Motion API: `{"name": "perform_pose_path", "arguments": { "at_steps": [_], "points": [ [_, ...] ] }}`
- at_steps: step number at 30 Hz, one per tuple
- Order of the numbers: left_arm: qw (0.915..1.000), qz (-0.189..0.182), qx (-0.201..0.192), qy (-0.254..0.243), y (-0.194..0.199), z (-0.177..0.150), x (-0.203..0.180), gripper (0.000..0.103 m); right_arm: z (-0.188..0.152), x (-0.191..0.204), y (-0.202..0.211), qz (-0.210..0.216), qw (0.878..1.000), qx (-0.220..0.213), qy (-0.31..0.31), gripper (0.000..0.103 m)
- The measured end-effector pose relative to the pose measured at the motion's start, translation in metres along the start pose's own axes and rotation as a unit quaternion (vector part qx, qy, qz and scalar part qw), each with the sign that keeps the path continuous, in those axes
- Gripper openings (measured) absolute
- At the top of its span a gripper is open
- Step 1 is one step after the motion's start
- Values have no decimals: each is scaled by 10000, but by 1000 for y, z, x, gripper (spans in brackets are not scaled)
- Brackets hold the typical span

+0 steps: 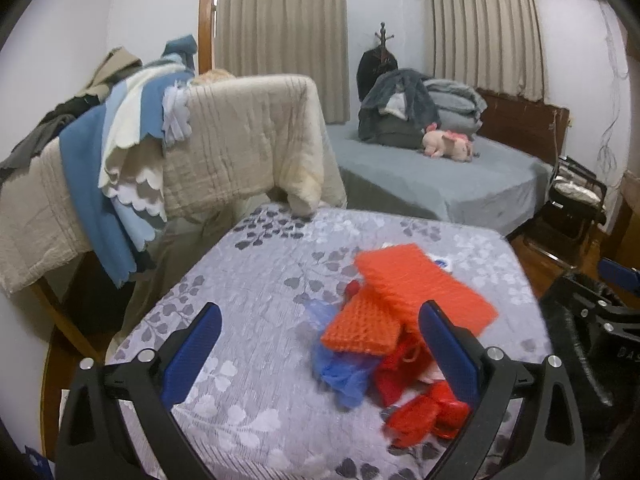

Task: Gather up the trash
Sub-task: 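Reach the right tool to the orange mesh sleeves and close on them, then carry the orange mesh sleeves over the bin and open the right tool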

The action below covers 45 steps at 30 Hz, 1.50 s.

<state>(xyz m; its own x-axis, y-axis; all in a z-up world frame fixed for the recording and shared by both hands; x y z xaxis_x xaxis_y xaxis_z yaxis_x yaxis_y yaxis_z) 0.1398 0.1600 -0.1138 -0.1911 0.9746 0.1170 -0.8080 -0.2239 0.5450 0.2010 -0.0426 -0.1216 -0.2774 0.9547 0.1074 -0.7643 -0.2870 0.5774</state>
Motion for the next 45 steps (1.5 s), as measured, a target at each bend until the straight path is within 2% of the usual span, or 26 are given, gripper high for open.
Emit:
{"name": "perform_pose_path", "arguments": {
  "at_steps": [7,11,13,16,20,23,25,27,30,32,33,36,38,39,41,45],
  "points": [
    [9998,-17,192,50,-39,-4,8,97,-2,22,-52,213,9988,392,189,94],
    [9994,-30,338,64,-57,-8,12,95,-7,28,-75,430,9963,697,265,83],
    [9992,-44,395,72,-63,-12,14,95,-10,30,-83,491,9952,811,260,81],
    [9988,-88,473,70,-70,-16,15,95,-15,33,-92,665,9922,1014,301,72],
    [9981,-186,574,74,-78,-20,13,95,-22,37,-98,918,9876,1246,275,54],
    [9977,-275,622,81,-83,-21,10,95,-23,40,-99,1090,9851,1295,310,38],
    [9972,-346,655,76,-86,-21,7,94,-23,42,-98,1109,9850,1274,354,30],
    [9966,-441,685,78,-88,-21,4,94,-23,42,-96,1086,9855,1238,420,17],
    [9951,-619,764,77,-93,-21,-2,93,-20,39,-93,1074,9861,1207,389,15],
    [9930,-818,855,55,-97,-22,-7,81,-18,34,-91,1044,9870,1176,345,14],
    [9916,-928,900,68,-98,-23,-9,78,-17,33,-89,1032,9874,1155,328,14],
    [9850,-1327,1086,176,-104,-27,-16,56,-13,28,-83,1021,9884,1092,267,14],
    [9809,-1529,1180,222,-107,-31,-22,33,-10,25,-78,982,9895,1033,247,14],
    [9804,-1551,1195,231,-108,-32,-23,29,-9,24,-76,973,9898,1012,232,14],
    [9803,-1568,1172,254,-107,-33,-24,15,-6,20,-71,953,9907,951,185,14],
    [9828,-1492,1051,294,-99,-29,-21,11,2,13,-59,915,9924,809,124,14]
  ]
}}
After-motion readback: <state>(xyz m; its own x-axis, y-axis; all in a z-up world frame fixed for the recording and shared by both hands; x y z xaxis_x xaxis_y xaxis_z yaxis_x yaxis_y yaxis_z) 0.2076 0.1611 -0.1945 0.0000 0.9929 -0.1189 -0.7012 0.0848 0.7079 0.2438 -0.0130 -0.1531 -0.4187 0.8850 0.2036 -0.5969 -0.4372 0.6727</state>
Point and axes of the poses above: each gripper's, at about its wrist camera, not at the fingertips, and y roughly against the way its jaws point, x to its left, z to its top, the point moved 3 cm from there along -y, roughly the way its jaws point, and after that the axes turned 7 degrees about -y, right-handed, at the moved point
